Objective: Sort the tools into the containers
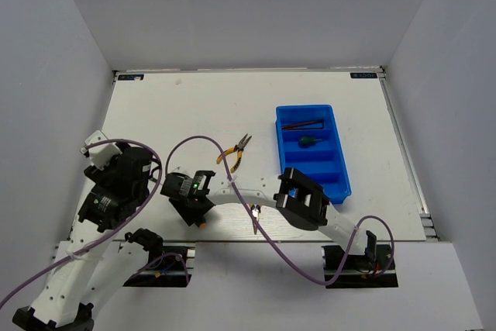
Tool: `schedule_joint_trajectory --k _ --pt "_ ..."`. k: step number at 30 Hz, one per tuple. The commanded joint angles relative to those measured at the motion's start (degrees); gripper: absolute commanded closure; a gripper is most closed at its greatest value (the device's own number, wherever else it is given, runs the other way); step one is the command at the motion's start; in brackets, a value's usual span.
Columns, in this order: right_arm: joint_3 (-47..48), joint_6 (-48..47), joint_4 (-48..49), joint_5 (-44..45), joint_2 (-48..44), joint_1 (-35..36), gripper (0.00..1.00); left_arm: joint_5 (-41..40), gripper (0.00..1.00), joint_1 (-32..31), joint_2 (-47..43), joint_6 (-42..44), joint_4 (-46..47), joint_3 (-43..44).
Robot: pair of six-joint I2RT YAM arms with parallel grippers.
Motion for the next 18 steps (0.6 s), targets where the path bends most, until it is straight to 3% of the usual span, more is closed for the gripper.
schedule_joint_trajectory --k 1,5,8,9,12,18 --pt "-0.6 2.2 -1.2 2.1 0.2 0.2 0.35 -0.6 0.23 0.1 -0.3 -0.6 0.4 -0.8" --pt "-1.5 2.5 -0.8 0.7 0.6 0.5 0.48 -0.6 0.23 0.1 -0.8 -0.6 0.4 -0.8" --pt "-2.8 2.2 -0.3 -0.1 0.5 0.4 0.69 -0.6 0.23 0.1 -0.8 -0.6 0.4 -0.8" --pt "-3.4 2.1 -0.1 -0.2 0.3 0.0 0.81 -0.6 0.23 0.1 -1.4 -0.6 0.4 -0.8" --pt "-4.8 0.9 0.5 -0.4 -0.5 -0.2 1.0 -0.6 0.23 0.1 -1.4 -0.1 1.0 -0.8" --pt "-6.0 -8.3 2.6 -0.1 -6.5 -2.7 1.0 3.4 0.23 0.1 -1.4 5.0 6.2 -2.2"
